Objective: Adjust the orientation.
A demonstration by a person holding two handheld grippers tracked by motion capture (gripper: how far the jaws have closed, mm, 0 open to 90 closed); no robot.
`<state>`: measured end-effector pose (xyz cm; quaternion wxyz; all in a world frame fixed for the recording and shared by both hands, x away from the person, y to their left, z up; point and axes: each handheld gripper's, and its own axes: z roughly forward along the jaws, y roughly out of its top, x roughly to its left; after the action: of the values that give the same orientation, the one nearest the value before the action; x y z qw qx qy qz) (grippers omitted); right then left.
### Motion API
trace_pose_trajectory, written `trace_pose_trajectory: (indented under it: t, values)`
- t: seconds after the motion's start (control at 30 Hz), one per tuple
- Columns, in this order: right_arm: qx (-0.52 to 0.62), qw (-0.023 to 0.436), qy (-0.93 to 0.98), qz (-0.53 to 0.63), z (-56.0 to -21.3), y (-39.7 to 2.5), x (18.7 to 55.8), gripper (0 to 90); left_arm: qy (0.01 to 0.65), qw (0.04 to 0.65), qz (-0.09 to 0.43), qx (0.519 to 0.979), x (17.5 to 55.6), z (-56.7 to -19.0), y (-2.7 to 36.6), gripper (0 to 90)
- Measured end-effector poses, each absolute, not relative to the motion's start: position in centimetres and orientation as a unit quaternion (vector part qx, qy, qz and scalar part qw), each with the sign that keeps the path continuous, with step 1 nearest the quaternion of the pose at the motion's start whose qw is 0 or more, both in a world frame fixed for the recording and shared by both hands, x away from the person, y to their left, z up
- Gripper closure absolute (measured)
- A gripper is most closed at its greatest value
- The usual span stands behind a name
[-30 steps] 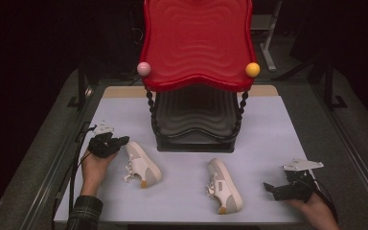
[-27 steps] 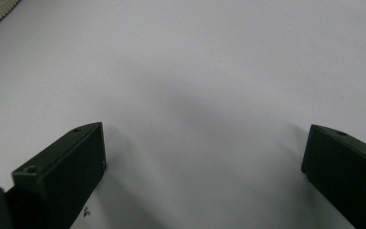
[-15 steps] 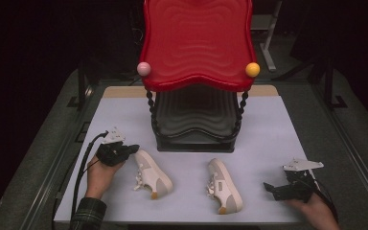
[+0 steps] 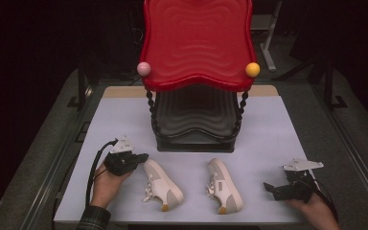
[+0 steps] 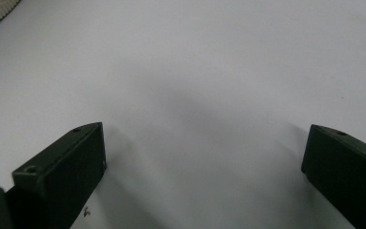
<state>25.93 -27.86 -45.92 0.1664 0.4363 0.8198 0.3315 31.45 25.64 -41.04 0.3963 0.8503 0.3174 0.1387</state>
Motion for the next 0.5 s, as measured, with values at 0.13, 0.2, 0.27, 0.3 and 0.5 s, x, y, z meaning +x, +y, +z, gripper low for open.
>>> trace_pose_trajectory:
  t: [0.13, 0.2, 0.27, 0.3, 0.5]
  values:
    - [0.436, 0.166, 0.820, 0.332, -45.9, -27.9, 25.9, 0.4, 0.317, 0.407, 0.141, 0.845, 30.8, -40.3, 26.2, 87.1]
    - [0.436, 0.166, 0.820, 0.331, -45.9, -27.9, 25.9, 0.4, 0.315, 0.420, 0.133, 0.841, 29.5, -39.7, 26.3, 88.2]
    - [0.436, 0.166, 0.820, 0.332, -45.9, -27.9, 25.9, 0.4, 0.311, 0.419, 0.130, 0.843, 29.1, -39.6, 26.2, 88.2]
    - [0.436, 0.166, 0.820, 0.332, -45.9, -27.9, 25.9, 0.4, 0.307, 0.420, 0.126, 0.844, 28.6, -39.5, 26.1, 88.2]
    - [0.436, 0.167, 0.820, 0.332, -45.9, -27.9, 25.9, 0.4, 0.279, 0.423, 0.112, 0.855, 24.6, -39.1, 24.8, 88.6]
